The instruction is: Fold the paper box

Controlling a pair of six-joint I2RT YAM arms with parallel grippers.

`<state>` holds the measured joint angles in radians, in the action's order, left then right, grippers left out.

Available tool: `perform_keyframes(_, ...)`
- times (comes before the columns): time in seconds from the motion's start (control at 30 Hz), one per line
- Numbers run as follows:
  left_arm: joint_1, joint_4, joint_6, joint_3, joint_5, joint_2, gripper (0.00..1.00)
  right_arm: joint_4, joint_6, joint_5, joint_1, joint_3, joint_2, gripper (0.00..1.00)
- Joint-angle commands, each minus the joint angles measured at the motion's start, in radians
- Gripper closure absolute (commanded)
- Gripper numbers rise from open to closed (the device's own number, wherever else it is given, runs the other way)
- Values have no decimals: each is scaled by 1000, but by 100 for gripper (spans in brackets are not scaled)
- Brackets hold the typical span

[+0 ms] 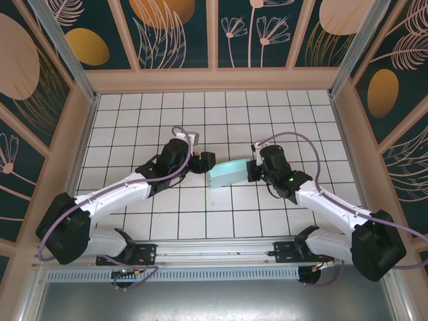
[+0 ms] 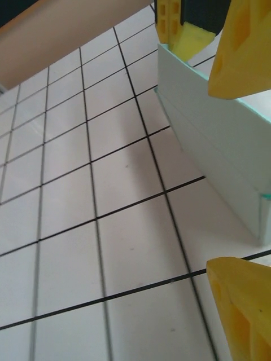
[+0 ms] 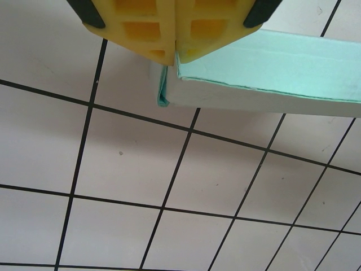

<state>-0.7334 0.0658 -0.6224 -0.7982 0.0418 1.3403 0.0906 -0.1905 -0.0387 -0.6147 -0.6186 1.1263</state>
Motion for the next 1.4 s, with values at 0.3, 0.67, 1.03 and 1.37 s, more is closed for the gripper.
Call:
perform_keyframes(0.3, -47, -168, -159, -83, 131, 60, 58, 40, -23, -53, -16, -25, -6, 100)
perform_keyframes(0.67, -46, -293, -115, -94, 104, -21, 32, 43, -25, -63, -17, -30, -13, 100)
perform_keyframes(1.03, -47, -255, -145, -108, 197, 39, 56, 35, -25, -53, -18, -30, -16, 100)
perform_keyframes(1.37, -47, -256, -175, -138, 263, 82, 68, 29, -22, -52, -19, -24, -30, 100)
